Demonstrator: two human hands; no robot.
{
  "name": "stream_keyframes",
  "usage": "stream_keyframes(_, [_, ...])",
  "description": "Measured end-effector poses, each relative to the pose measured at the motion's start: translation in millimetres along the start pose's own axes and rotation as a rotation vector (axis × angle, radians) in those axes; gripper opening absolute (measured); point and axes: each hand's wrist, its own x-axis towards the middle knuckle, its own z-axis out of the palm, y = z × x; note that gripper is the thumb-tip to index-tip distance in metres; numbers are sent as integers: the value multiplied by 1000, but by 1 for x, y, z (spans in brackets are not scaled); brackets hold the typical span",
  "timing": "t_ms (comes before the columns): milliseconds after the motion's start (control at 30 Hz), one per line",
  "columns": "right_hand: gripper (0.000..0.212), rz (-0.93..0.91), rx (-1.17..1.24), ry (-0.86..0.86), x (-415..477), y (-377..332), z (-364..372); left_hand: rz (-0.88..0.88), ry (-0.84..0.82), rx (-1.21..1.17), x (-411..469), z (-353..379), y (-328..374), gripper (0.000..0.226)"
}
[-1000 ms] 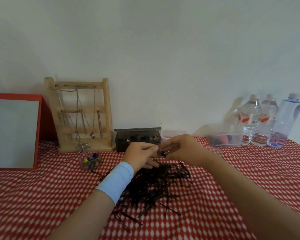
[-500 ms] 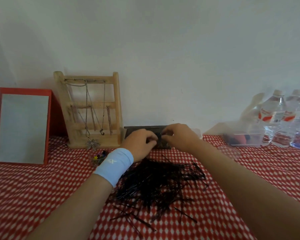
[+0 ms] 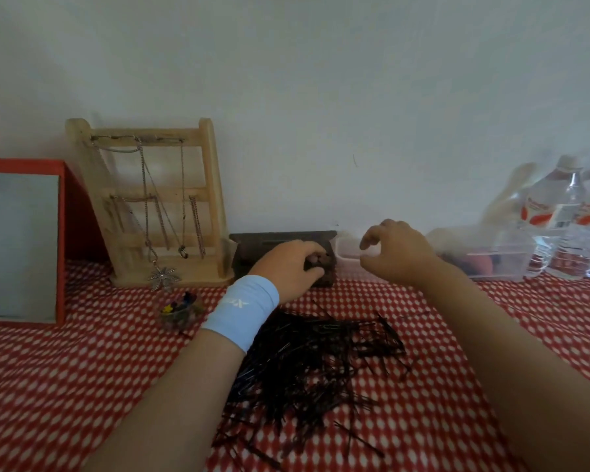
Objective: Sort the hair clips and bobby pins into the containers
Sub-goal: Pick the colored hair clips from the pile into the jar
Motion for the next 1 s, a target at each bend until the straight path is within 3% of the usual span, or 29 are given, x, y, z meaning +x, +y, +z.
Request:
stream_keyframes(67, [64,-6,-47,-150,0,4,2,-24,-3,-22,1,1,2,35])
stream_keyframes(133, [74,-15,3,-242,0,5,8,-20,16,9,1,2,4,33])
stream_keyframes(267, [55,-53,-26,-195,2,9,7,66,-24,142,-7,-5,15,19])
stream_keyframes(367, [46,-109,-168,-172,-2,2,-7,114,-258,65,-20,-10,30,13])
stream_keyframes(500, [21,-200,-25,-178,-12,-14,-21,160,-523,120,-34,-2,36,24])
stream_keyframes(633, [8,-315,156,-446,-24,-35,-28,144,-484,137,-40,5,28,23])
stream_keyframes(767, [10,-381,221,-670,-29,-46,-25,131,-457,103,-41,4,27,18])
stream_keyframes(1000, [34,-373,304,-741,-29,-51,-17,62,-425,-34,-38,1,19,16])
